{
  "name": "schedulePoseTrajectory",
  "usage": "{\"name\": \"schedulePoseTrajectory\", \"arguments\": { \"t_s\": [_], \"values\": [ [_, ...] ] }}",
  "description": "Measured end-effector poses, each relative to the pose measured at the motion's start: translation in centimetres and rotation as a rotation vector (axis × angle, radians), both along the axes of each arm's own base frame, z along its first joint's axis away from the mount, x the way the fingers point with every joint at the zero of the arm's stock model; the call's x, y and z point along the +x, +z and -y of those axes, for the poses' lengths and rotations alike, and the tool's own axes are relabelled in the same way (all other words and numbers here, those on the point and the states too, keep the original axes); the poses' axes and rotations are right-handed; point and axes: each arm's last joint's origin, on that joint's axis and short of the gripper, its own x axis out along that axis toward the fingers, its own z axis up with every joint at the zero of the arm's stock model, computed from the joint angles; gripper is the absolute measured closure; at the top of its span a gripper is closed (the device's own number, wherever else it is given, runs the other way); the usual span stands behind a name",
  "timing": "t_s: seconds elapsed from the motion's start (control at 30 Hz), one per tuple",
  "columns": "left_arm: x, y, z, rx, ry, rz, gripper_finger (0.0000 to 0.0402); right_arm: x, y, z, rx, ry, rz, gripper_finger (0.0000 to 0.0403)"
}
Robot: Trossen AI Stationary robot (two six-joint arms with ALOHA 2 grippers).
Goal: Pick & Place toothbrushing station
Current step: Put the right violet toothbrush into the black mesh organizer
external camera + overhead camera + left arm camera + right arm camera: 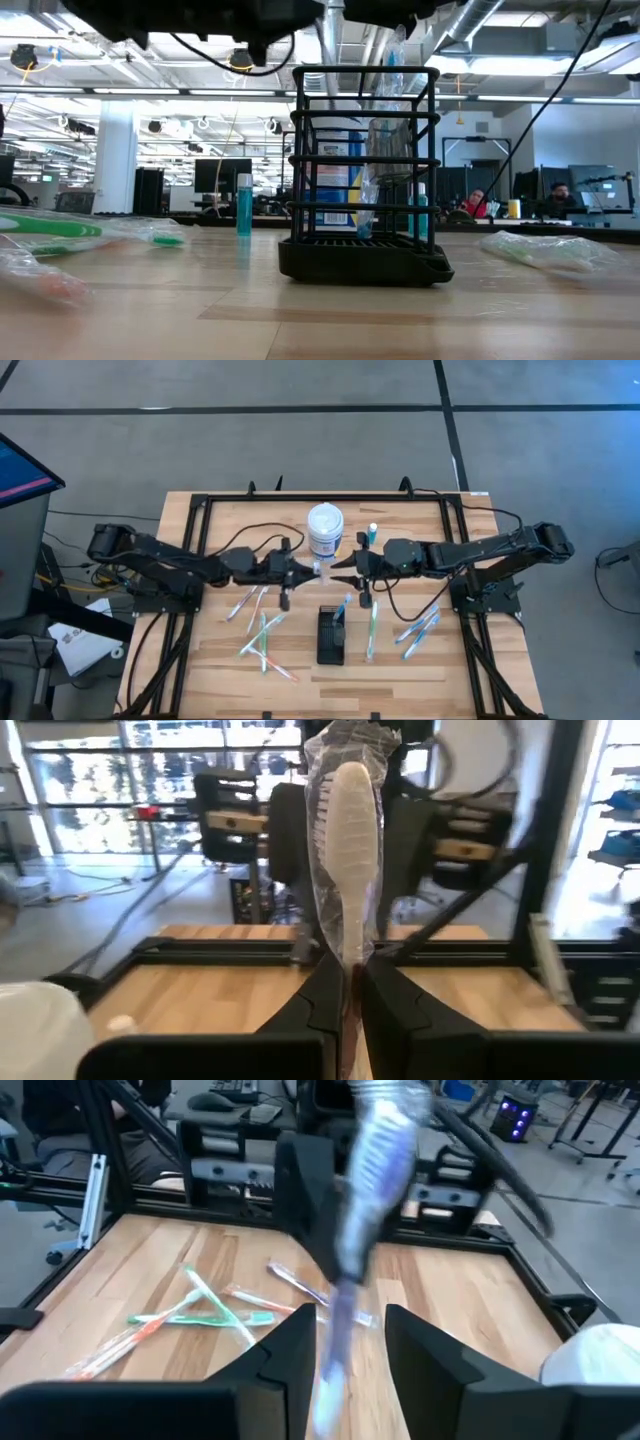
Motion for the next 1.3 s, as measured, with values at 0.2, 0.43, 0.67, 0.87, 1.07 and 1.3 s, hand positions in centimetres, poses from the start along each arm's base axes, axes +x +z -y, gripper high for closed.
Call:
{"name": "schedulePoseTrajectory", "arguments": {
  "t_s": [0.2, 0.43, 0.67, 0.87, 1.07, 1.3],
  "values": [
    [-1.9, -0.5, 1.3, -0.06, -0.06, -0.002, 0.0394, 0.0, 0.1, 0.0, 0.001, 0.0, 0.009, 0.0291],
    [-2.6, -0.7, 3.9, -0.089, -0.16, -0.012, 0.0394, 0.0, 0.2, 0.0, 0.002, 0.0, 0.02, 0.029],
    [-3.2, -0.7, 6.0, -0.102, -0.242, -0.015, 0.0394, 0.0, 0.2, 0.0, 0.003, 0.0, 0.023, 0.029],
    [-3.3, -0.9, 7.0, -0.114, -0.275, -0.01, 0.0393, 0.1, 0.2, 0.1, 0.003, -0.003, 0.024, 0.029],
    [-2.6, -2.0, 8.2, -0.137, -0.304, 0.02, 0.0393, 0.1, 0.2, 0.1, 0.003, -0.004, 0.024, 0.029],
    [-1.1, -2.7, 9.0, -0.167, -0.316, 0.014, 0.0392, 0.0, 0.2, 0.1, 0.002, -0.004, 0.02, 0.029]
  ]
}}
